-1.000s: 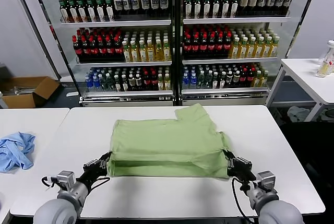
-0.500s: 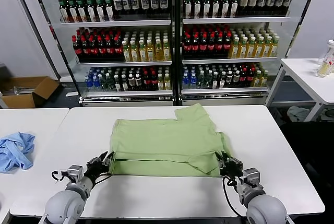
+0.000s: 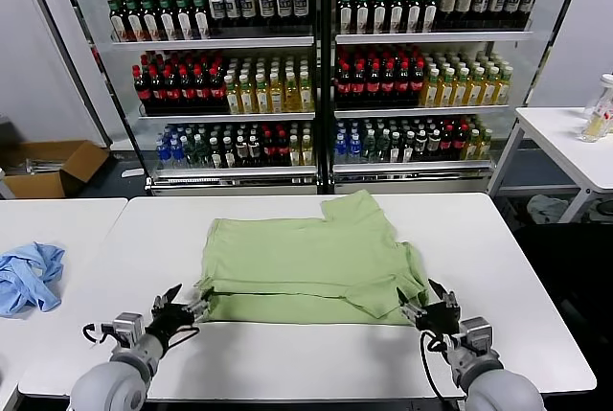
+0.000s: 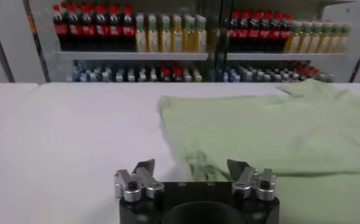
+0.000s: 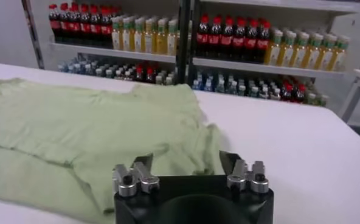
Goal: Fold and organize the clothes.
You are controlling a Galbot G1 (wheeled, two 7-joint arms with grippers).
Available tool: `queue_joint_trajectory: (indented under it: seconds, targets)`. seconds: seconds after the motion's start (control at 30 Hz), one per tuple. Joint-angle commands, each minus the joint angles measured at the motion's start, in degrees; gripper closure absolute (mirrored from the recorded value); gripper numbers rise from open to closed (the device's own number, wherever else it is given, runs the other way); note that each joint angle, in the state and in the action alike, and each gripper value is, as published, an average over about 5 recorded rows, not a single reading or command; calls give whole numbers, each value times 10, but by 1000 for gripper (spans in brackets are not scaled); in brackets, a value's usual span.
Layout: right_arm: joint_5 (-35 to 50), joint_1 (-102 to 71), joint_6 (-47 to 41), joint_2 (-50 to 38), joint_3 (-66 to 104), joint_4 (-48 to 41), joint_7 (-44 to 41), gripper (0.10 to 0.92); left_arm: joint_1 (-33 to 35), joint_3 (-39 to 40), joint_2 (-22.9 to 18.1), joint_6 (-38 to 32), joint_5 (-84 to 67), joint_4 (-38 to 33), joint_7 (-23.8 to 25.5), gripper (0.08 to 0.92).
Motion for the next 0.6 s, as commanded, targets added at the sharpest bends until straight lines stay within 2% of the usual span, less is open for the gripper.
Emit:
queue_joint_trajectory:
  seconds: [0.03, 0.2, 0.3, 0.6]
  targets:
    - [-4, -18, -3, 10, -4, -12, 18, 206, 51, 3, -7, 34, 5, -31, -6, 201]
    - [-1, -11, 1, 15, -12, -26, 14, 222, 40, -1, -5, 42, 5, -11, -16, 178]
    - [2, -11, 6, 16, -14, -29, 9, 292, 39, -1, -5, 43, 5, -9, -18, 204]
    - [3, -10, 7, 17, -17, -32, 6, 552, 34, 4, -9, 45, 7, -8, -17, 449]
